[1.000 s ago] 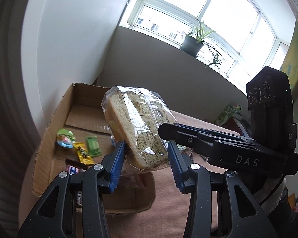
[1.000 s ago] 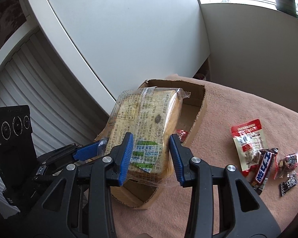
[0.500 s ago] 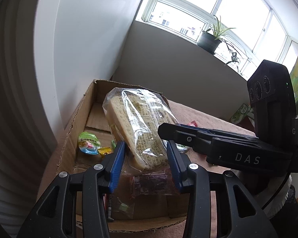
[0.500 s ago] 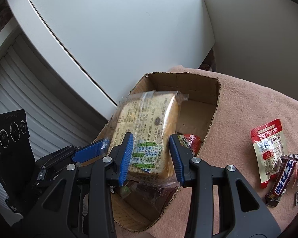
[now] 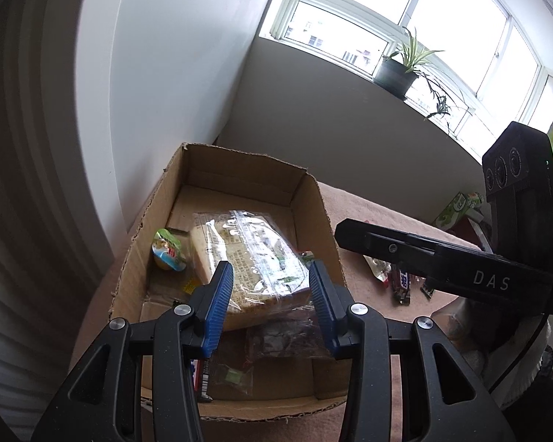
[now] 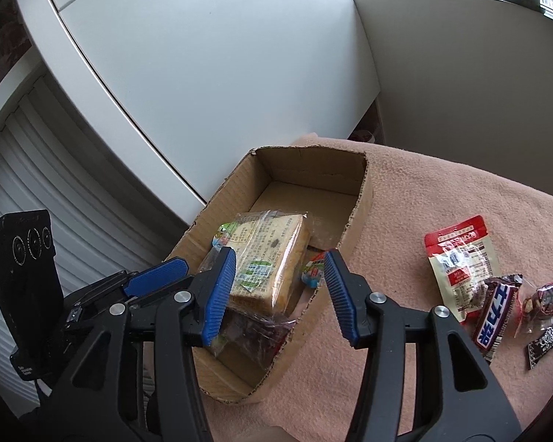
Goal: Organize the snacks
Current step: 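Move both open grippers back over the remaining snacks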
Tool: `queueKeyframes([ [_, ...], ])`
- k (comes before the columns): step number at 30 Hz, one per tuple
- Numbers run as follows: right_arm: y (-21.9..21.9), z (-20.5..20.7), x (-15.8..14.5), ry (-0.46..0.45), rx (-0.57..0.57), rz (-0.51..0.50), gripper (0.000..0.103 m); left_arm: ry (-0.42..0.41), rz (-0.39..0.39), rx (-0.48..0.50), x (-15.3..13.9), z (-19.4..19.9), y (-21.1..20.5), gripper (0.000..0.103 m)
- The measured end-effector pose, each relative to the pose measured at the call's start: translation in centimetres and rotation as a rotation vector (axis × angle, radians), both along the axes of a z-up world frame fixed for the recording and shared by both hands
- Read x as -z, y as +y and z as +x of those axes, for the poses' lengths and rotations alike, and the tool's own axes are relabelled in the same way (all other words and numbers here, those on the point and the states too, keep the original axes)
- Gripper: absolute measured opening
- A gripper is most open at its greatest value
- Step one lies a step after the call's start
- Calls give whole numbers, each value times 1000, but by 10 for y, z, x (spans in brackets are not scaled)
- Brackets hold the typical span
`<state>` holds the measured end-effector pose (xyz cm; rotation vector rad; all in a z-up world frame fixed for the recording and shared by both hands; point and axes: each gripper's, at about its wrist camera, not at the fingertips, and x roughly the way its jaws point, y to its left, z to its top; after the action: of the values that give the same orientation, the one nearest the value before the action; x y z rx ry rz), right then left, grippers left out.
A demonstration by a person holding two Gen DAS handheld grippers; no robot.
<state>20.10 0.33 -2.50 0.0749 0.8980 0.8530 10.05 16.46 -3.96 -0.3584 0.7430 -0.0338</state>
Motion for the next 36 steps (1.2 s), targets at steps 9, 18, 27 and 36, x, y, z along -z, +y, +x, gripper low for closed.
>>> queueKeyframes([
  [9, -86, -8, -13, -58, 130, -3, 62, -38, -13, 48, -13, -5, -30, 43],
  [18, -185, -8, 7, -66, 320, -74, 66, -65, -7, 134, -19, -12, -80, 43],
  [27, -228, -2, 52, 63, 381, -87, 65, -16, -2, 230, -2, -2, -131, 43],
  [36, -217, 19, 84, 179, 377, -99, 52, 55, 7, 287, 26, 14, -162, 43],
])
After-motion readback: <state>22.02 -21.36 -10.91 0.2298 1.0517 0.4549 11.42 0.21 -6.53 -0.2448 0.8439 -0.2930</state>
